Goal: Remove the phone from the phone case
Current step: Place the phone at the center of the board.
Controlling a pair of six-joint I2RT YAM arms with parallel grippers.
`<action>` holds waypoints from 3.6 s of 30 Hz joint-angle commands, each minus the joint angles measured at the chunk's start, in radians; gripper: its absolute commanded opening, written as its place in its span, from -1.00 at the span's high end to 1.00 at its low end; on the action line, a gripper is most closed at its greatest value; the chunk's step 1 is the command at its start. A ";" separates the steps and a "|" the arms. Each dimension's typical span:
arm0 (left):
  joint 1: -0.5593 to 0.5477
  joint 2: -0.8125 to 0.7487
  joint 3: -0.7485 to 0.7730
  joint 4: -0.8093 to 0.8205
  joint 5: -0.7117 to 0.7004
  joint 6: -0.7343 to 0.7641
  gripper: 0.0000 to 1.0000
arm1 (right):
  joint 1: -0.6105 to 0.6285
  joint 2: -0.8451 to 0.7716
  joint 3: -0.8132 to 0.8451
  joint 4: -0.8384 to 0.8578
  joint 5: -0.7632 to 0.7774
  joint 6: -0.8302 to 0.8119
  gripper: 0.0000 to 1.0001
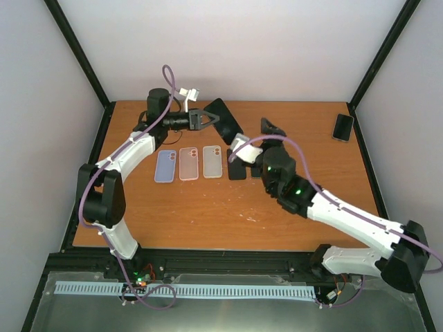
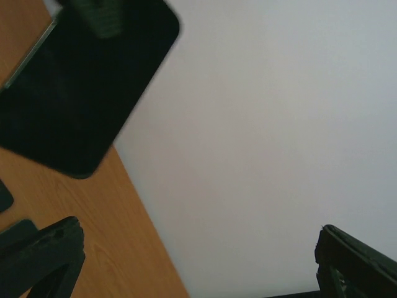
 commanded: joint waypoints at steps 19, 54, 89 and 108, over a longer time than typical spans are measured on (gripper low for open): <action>-0.021 -0.109 -0.073 0.177 0.273 0.174 0.99 | -0.391 -0.017 0.496 -0.923 -0.963 0.824 -0.92; -0.179 -0.189 -0.034 0.010 0.337 0.373 0.99 | -0.478 0.130 0.541 -0.946 -1.443 1.064 0.28; -0.183 -0.166 -0.018 0.039 0.267 0.304 -0.10 | -0.547 0.101 0.495 -0.908 -1.499 1.113 0.94; -0.174 -0.172 0.021 -0.083 0.066 0.358 -1.00 | -0.657 0.038 0.427 -0.939 -1.470 1.081 0.94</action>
